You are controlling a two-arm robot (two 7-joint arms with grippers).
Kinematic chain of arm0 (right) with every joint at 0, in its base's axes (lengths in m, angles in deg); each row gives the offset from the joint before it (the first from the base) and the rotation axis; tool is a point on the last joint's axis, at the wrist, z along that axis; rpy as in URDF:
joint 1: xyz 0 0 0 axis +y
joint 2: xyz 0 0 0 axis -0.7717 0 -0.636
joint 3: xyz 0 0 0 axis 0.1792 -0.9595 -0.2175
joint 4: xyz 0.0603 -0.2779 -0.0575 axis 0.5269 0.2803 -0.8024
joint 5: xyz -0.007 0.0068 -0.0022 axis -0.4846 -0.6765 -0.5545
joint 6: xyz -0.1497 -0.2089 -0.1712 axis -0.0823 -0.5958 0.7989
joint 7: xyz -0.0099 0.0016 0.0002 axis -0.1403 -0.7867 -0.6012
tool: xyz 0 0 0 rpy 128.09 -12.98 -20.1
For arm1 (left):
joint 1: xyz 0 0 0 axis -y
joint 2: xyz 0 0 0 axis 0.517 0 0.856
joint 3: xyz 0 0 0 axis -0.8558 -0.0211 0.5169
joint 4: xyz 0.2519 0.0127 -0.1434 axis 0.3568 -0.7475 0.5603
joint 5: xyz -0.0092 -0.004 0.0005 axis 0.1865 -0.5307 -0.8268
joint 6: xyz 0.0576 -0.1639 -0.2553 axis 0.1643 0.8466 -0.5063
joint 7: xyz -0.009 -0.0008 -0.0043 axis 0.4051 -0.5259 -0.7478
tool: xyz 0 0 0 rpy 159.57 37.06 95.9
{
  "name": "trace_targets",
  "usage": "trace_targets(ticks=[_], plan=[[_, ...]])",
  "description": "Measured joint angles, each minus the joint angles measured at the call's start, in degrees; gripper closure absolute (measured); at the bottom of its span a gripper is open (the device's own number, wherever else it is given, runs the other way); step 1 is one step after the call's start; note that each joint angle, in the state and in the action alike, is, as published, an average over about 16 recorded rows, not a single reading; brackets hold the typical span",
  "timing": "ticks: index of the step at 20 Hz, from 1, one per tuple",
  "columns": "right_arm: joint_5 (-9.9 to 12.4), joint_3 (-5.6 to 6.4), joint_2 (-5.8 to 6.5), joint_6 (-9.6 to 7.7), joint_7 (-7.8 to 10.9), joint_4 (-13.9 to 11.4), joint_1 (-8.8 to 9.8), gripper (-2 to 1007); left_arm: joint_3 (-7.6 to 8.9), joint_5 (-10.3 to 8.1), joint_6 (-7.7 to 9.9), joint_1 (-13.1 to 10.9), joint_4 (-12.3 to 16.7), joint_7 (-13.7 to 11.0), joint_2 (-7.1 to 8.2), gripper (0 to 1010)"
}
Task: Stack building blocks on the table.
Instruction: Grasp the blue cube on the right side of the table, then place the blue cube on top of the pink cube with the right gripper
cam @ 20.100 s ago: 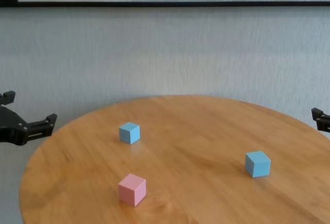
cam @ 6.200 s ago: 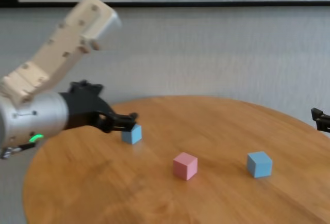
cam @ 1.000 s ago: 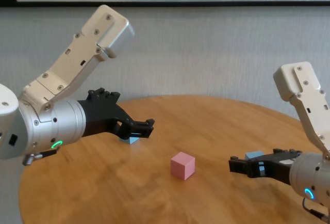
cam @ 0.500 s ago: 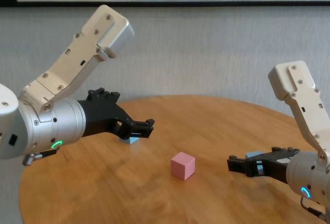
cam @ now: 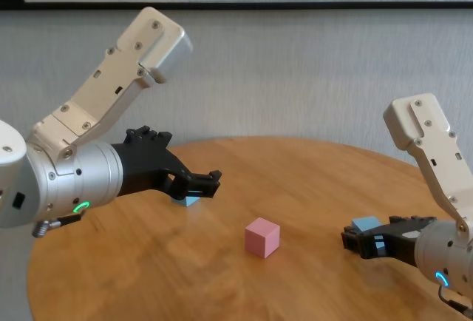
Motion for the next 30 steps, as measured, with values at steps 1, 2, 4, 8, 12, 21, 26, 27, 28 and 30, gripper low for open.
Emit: trace_targets(ticks=[1, 2, 4, 8, 12, 21, 26, 27, 28, 30], plan=[[-0.11, 0.10, -0.06, -0.16, 0.01, 0.05, -0.01, 332, 0.00, 0.00, 0.00, 0.00, 0.00, 0.00, 0.00, 8], [-0.22, 0.21, -0.12, -0.33, 0.02, 0.09, -0.01, 367, 0.00, 0.00, 0.00, 0.00, 0.00, 0.00, 0.00, 8], [-0.39, 0.44, -0.24, -0.65, 0.13, 0.11, 0.02, 433, 0.00, 0.00, 0.00, 0.00, 0.00, 0.00, 0.00, 8], [-0.56, 0.91, -0.40, -1.25, 0.74, -0.41, 0.29, 539, 0.00, 0.00, 0.00, 0.00, 0.00, 0.00, 0.00, 8], [-0.66, 1.03, 0.31, -0.99, 2.75, -2.91, 1.36, 608, 0.00, 0.00, 0.00, 0.00, 0.00, 0.00, 0.00, 8], [-0.39, 0.20, 3.70, 0.78, 10.07, -13.14, 5.49, 640, 0.00, 0.00, 0.00, 0.00, 0.00, 0.00, 0.00, 9], [-0.13, -0.64, 5.50, 1.47, 14.31, -17.81, 7.24, 640, 0.00, 0.00, 0.00, 0.00, 0.00, 0.00, 0.00, 9], [-0.12, -0.79, 5.69, 1.46, 14.92, -18.29, 7.38, 640, 0.00, 0.00, 0.00, 0.00, 0.00, 0.00, 0.00, 9], [-0.14, -0.92, 5.81, 1.40, 15.45, -18.60, 7.44, 640, 0.00, 0.00, 0.00, 0.00, 0.00, 0.00, 0.00, 9], [-0.24, -1.18, 5.95, 1.27, 16.34, -18.90, 7.43, 640, 0.00, 0.00, 0.00, 0.00, 0.00, 0.00, 0.00, 8]])
